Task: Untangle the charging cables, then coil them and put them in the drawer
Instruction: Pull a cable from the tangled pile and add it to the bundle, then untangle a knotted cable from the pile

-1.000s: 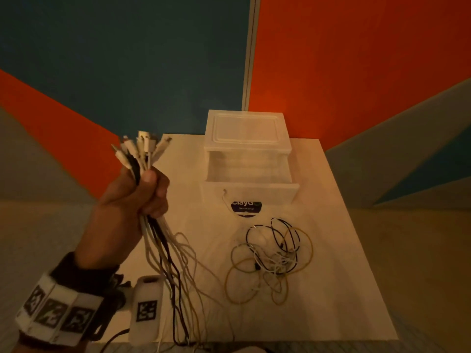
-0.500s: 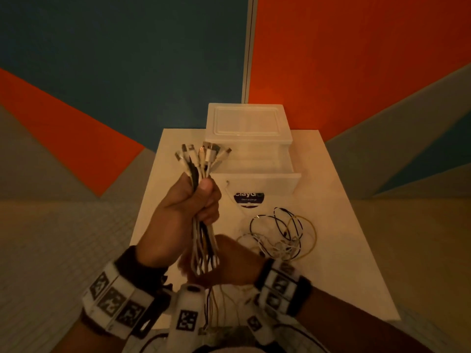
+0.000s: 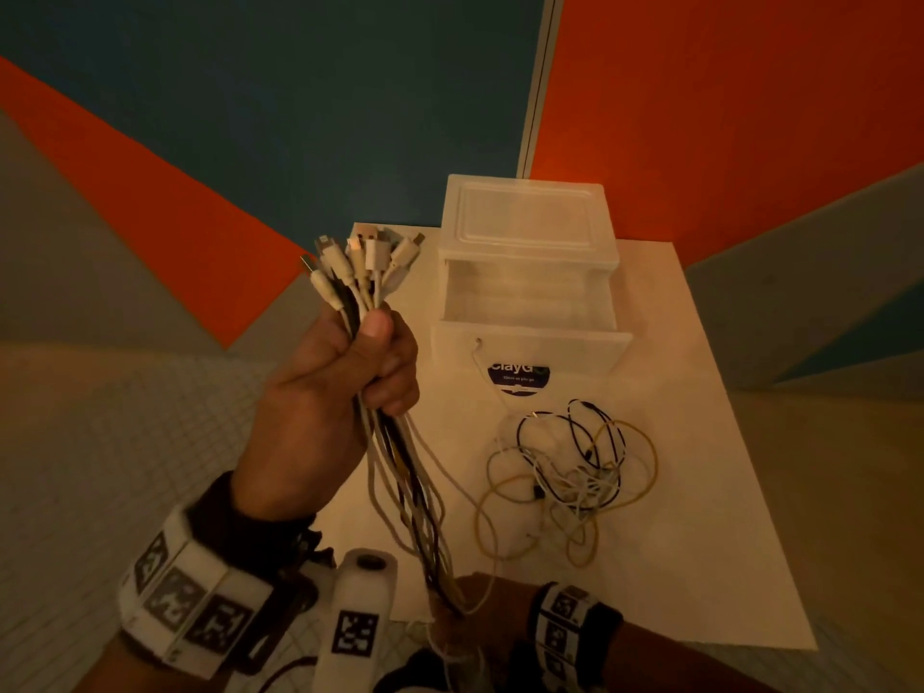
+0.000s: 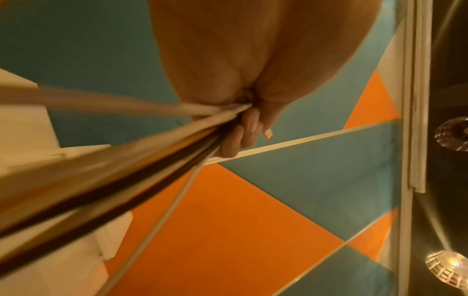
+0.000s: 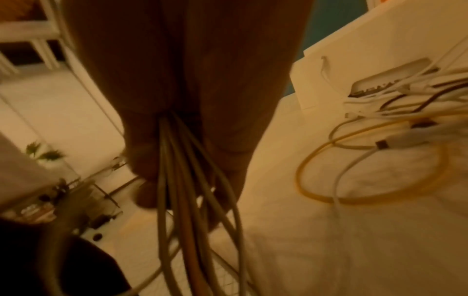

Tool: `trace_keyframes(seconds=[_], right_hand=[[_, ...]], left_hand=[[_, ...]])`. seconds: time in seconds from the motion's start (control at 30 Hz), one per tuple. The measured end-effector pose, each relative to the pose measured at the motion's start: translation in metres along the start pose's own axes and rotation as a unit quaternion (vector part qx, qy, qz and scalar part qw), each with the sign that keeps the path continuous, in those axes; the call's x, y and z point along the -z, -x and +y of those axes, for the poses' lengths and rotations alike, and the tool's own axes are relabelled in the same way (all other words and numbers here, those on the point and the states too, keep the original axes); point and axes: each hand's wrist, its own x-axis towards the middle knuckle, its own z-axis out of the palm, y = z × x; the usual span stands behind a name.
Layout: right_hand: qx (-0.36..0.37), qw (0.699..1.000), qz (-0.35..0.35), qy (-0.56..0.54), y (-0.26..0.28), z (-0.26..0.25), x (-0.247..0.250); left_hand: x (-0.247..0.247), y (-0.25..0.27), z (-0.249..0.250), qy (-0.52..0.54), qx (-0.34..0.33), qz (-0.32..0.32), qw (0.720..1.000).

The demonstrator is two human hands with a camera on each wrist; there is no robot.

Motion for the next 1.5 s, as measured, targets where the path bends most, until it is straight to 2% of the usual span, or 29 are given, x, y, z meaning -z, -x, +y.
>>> trace_keyframes(seconds=[0.1,0.13,0.2,0.27,0.3,0.33,0.4,0.43,0.47,0.57,0.67,0.73,0.8,0.87,0.93,1.0,1.07,1.17,1.27,1.4,1.5], right_hand=[[-0.007,0.999,0.018,0.028,0.003,0.012,0.009],[-0.027,0.998,-0.004,0.051,0.009,0.013,0.017],[-0.053,0.99,-0.037,0.126,0.018,0.014,0.041],[-0.048,0.981,-0.02,0.184,0.024,0.013,0.077],[-0.036,0.984,0.032,0.172,0.021,0.013,0.097],[-0.027,0.981,0.117,0.152,0.017,0.011,0.115],[-0.042,0.937,0.332,0.095,0.0,0.015,0.145],[-0.064,0.91,0.401,0.078,-0.01,0.019,0.158],[-0.085,0.896,0.431,0.068,-0.018,0.019,0.168],[-0.098,0.91,0.398,0.068,-0.046,0.029,0.194],[-0.147,0.92,0.347,0.102,-0.066,0.036,0.21],[-0.182,0.913,0.338,0.141,-0.075,0.039,0.213],[-0.196,0.899,0.359,0.157,-0.077,0.041,0.213],[-0.147,0.903,0.384,0.128,-0.07,0.04,0.213],[-0.042,0.89,0.452,0.04,-0.056,0.035,0.21],[0.071,0.839,0.539,-0.039,-0.035,0.024,0.203],[0.135,0.806,0.572,-0.068,-0.001,0.002,0.189],[0.204,0.759,0.606,-0.123,0.054,-0.03,0.164],[0.272,0.725,0.607,-0.178,0.093,-0.053,0.138],[0.319,0.715,0.611,-0.121,0.114,-0.082,0.11],[0.329,0.688,0.642,-0.077,0.113,-0.087,0.098]], left_hand=[[0.003,0.006,-0.017,0.009,0.05,0.024,0.998],[0.004,0.009,-0.023,0.018,0.066,0.031,0.997],[0.008,0.015,-0.03,0.027,0.081,0.042,0.995],[0.012,0.017,-0.031,0.034,0.083,0.052,0.995],[0.014,0.017,-0.031,0.04,0.085,0.057,0.994],[0.015,0.017,-0.031,0.044,0.086,0.061,0.993],[0.016,0.017,-0.03,0.045,0.091,0.065,0.993],[0.016,0.018,-0.029,0.046,0.093,0.065,0.992],[0.015,0.02,-0.028,0.048,0.095,0.064,0.992],[0.016,0.025,-0.021,0.067,0.101,0.05,0.991],[0.019,0.028,-0.019,0.067,0.106,0.052,0.991],[0.02,0.028,-0.022,0.058,0.107,0.069,0.99],[0.021,0.025,-0.027,0.051,0.107,0.093,0.989],[0.023,0.021,-0.033,0.05,0.108,0.11,0.987],[0.026,0.014,-0.041,0.045,0.11,0.124,0.985],[0.029,0.004,-0.051,0.04,0.111,0.137,0.983],[0.028,-0.007,-0.059,0.04,0.116,0.155,0.98],[0.024,-0.02,-0.069,0.054,0.125,0.168,0.976],[0.018,-0.028,-0.079,0.06,0.134,0.162,0.976],[0.004,-0.036,-0.087,0.062,0.159,0.14,0.975],[-0.005,-0.039,-0.087,0.061,0.168,0.128,0.976]])
